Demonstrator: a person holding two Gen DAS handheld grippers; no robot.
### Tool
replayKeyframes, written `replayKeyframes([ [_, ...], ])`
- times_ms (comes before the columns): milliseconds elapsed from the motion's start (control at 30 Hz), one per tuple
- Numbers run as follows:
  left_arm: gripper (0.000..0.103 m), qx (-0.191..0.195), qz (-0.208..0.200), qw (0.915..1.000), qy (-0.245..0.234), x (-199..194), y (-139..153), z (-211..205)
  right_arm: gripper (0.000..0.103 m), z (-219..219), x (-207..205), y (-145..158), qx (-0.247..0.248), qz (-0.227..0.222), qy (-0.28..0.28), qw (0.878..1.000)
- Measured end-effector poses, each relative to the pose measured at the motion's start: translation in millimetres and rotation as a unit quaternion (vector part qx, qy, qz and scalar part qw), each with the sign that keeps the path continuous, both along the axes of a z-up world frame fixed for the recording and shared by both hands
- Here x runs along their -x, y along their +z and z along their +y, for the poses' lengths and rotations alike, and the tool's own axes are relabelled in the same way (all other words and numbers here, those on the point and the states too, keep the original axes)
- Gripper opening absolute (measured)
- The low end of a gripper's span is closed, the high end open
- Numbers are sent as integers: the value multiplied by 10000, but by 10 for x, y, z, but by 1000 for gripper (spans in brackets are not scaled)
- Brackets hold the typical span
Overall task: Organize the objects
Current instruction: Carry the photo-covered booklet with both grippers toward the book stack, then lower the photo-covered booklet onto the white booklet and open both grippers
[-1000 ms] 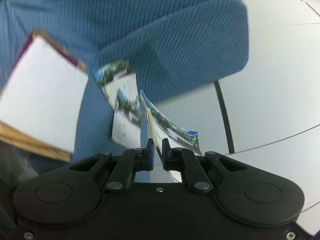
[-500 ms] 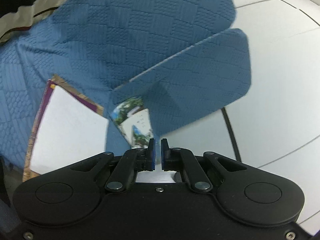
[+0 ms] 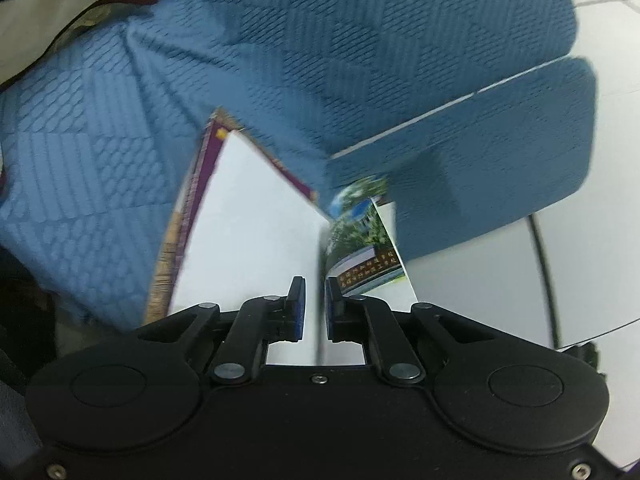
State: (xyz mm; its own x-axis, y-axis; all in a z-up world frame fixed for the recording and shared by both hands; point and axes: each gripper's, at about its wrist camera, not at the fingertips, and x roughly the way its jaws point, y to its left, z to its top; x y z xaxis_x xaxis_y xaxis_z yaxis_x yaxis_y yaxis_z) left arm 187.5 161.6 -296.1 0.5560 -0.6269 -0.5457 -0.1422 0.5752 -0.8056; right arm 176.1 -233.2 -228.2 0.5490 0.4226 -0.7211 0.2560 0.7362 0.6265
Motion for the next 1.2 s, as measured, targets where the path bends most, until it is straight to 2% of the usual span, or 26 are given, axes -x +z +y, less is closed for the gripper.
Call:
replayKeyframes([
  [133, 10, 43, 111, 9999, -102, 10, -137, -53, 8, 27, 11, -72, -135, 136, 67, 9998],
  [200, 14, 94, 151, 9998, -53, 23, -179, -52, 8, 64, 9, 27, -120, 26, 89, 9999],
  [267, 26, 247, 176, 9995, 11, 46, -196, -36, 8, 92, -12, 181, -65, -161, 72, 9998],
  [333, 33, 382, 129, 9992, 61, 66, -203, -20, 8, 111, -59, 346, -77, -372, 77, 9992],
  [467, 39, 665, 118, 9974, 256, 87, -172, 68, 8, 197, -203, 628, -178, -738, 218, 9969],
  [633, 40, 851, 91, 9948, 552, 109, -105, 208, 8, 405, -419, 784, -394, -967, 461, 9935],
  [767, 42, 802, -10, 9940, 738, 148, -18, 330, 8, 513, -529, 844, -578, -1140, 536, 9903],
  [933, 42, 744, -44, 9927, 950, 154, 3, 504, 8, 552, -627, 800, -1038, -1007, 488, 9883],
  [1200, 43, 602, -38, 9929, 1021, 153, -8, 566, 8, 584, -678, 964, -1103, -1157, 574, 9855],
])
